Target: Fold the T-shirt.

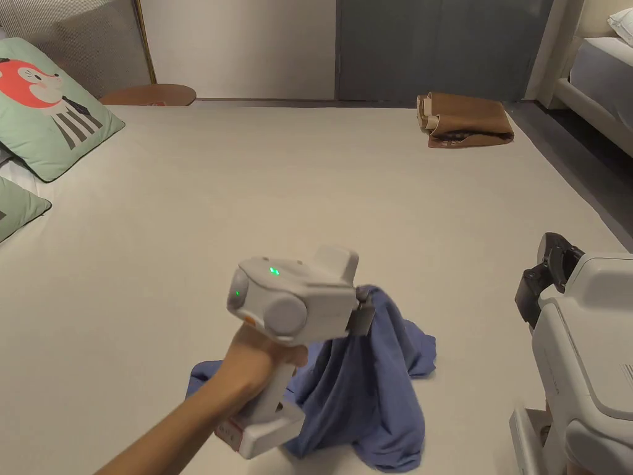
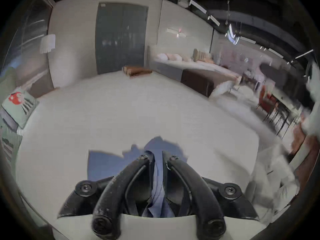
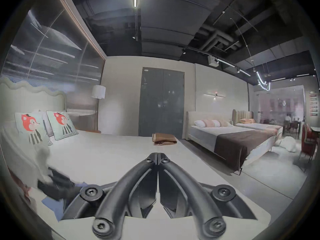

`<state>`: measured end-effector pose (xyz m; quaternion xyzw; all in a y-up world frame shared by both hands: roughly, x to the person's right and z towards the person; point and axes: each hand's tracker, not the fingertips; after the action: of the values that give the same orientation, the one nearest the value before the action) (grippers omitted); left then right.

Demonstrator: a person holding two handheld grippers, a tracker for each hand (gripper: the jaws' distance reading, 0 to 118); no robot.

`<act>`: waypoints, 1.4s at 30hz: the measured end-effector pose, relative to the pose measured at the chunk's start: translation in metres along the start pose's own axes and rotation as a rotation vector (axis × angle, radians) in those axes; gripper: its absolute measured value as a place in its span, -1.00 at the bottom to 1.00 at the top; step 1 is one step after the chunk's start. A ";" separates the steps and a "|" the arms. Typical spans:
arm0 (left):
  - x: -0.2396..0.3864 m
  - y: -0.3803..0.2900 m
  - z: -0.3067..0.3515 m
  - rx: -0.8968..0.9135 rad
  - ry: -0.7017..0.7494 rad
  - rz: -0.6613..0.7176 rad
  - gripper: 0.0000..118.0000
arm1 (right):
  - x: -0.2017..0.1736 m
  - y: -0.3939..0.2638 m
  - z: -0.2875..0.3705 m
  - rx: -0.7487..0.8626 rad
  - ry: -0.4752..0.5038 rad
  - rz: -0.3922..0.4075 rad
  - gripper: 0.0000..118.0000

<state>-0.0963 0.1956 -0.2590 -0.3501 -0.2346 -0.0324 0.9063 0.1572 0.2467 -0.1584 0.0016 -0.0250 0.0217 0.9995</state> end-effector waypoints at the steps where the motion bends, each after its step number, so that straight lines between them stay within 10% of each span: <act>1: -0.004 -0.013 -0.014 -0.037 0.020 0.013 -0.93 | -0.001 -0.002 0.000 -0.007 0.002 0.002 -1.00; 13: -0.026 -0.065 -0.064 -0.196 0.124 0.136 -0.87 | -0.011 -0.018 -0.005 -0.062 0.031 0.008 -1.00; 15: -0.025 -0.061 -0.056 -0.160 0.160 0.130 -0.43 | -0.012 -0.016 -0.004 -0.060 0.034 0.007 -1.00; 17: -0.028 -0.054 -0.041 -0.096 0.212 0.150 0.53 | -0.014 -0.013 -0.003 -0.052 0.035 0.009 -1.00; 19: -0.032 -0.045 -0.021 -0.023 0.203 0.178 0.83 | -0.015 -0.009 -0.001 -0.045 0.038 0.007 -1.00; 36: -0.063 -0.017 0.147 0.686 0.631 0.039 0.75 | -0.035 0.021 0.008 0.024 0.073 0.012 -1.00; 40: -0.069 -0.027 0.160 0.701 0.649 0.053 0.26 | -0.038 0.022 0.008 0.030 0.079 0.010 -1.00; 42: -0.073 -0.029 0.161 0.689 0.662 0.078 -0.76 | -0.039 0.023 0.008 0.031 0.082 0.010 -1.00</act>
<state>-0.2324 0.2706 -0.1702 -0.0085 0.0828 -0.0287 0.9961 0.1166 0.2678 -0.1527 0.0161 0.0161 0.0274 0.9994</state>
